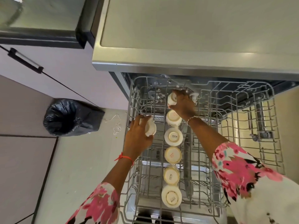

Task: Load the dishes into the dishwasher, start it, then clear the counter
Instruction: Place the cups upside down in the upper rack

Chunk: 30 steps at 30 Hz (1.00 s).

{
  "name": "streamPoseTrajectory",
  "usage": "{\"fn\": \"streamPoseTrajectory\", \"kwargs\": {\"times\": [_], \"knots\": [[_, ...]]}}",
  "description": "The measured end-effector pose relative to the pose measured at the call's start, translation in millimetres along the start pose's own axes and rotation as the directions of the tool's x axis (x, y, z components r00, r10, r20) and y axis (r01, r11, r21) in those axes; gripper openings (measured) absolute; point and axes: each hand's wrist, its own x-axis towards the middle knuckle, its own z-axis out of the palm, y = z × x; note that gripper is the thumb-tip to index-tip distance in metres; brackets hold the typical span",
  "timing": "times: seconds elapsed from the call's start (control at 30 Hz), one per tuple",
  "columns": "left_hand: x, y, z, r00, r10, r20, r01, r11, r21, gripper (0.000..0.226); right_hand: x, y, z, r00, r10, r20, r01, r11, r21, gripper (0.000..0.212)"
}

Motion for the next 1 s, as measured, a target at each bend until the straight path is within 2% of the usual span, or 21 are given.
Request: {"fn": "streamPoseTrajectory", "kwargs": {"times": [0.3,0.47,0.6,0.77,0.9,1.0], "knots": [[4,-2,2,1.0,0.01,0.021,-0.011,1.0,0.018,0.077,7,-5,12,0.996,0.088,0.021,-0.086,0.994,-0.067,0.068],[2,-3,3,0.999,0.015,0.029,-0.016,1.0,0.022,0.076,10,1,10,0.996,0.078,0.042,-0.078,0.997,-0.001,0.074],[0,-2,5,0.999,0.009,0.033,-0.009,1.0,0.027,0.076,10,6,12,0.993,0.118,0.023,-0.12,0.984,0.13,0.076],[-3,-3,7,1.0,0.019,0.022,-0.02,0.999,0.028,0.075,10,10,15,0.99,0.143,0.003,-0.142,0.978,0.156,0.075],[-5,-2,7,0.999,0.028,0.015,-0.028,0.999,0.022,0.077,6,15,16,0.992,0.126,0.015,-0.127,0.982,0.141,0.076],[-7,-1,6,1.0,0.023,-0.001,-0.023,1.0,-0.006,0.084,-3,10,10,0.994,0.056,-0.09,-0.04,0.984,0.173,0.071]]}}
